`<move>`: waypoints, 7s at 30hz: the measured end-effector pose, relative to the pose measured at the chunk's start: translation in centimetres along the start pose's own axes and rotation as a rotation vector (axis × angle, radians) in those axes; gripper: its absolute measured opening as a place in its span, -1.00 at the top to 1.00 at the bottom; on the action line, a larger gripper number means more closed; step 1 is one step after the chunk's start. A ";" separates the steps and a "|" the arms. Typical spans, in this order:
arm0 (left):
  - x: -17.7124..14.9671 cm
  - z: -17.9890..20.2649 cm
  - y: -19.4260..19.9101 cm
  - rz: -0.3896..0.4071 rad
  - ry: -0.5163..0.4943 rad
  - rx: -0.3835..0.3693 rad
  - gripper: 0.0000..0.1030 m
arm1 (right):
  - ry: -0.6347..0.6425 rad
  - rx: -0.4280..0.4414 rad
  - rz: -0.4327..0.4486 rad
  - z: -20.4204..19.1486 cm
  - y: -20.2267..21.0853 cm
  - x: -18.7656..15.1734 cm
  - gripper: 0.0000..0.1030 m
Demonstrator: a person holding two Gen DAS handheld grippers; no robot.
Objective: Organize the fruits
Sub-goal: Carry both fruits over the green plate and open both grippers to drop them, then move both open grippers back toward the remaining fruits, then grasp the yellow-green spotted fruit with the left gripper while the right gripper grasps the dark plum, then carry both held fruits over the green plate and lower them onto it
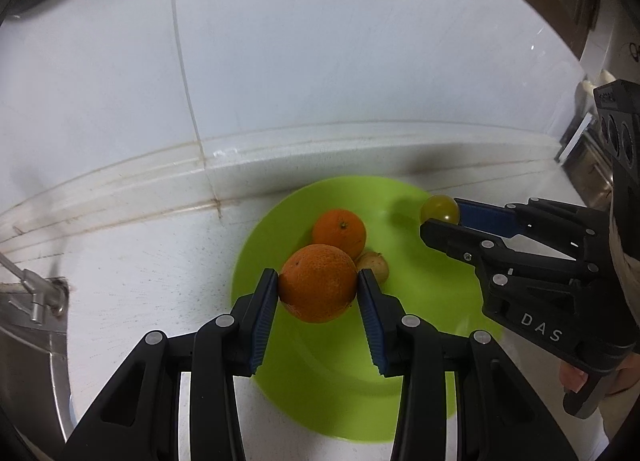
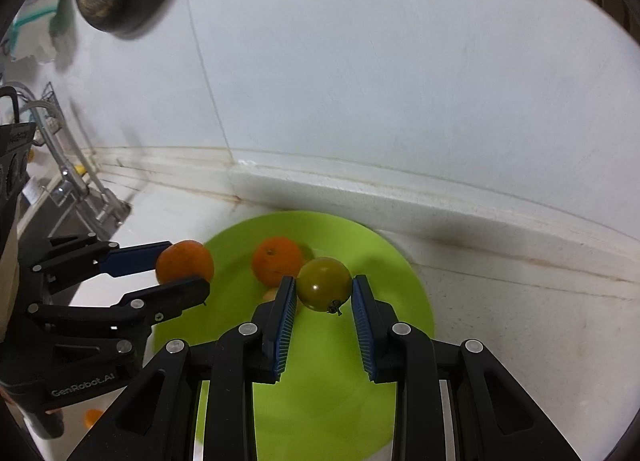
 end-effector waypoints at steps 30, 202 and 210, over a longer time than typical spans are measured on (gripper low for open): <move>0.0 0.5 4.4 0.104 -0.039 0.072 -0.14 | -0.032 -0.016 0.032 -0.4 2.6 -0.8 0.24; -2.5 1.6 6.7 0.140 0.028 -0.019 0.42 | 0.076 0.051 0.129 -3.5 8.1 -2.9 0.41; -2.0 1.2 2.4 0.053 0.037 -0.018 0.42 | 0.061 0.063 0.057 -1.8 4.0 -2.9 0.41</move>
Point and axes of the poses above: each gripper's, at about its wrist camera, not at the fingertips, and y roughly against the way its jaws point, z to its right, x to its top, the point moved 3 cm from there along -y, roughly the way its jaws point, and after that the axes turned 6 degrees about x, right-handed, at the moved point
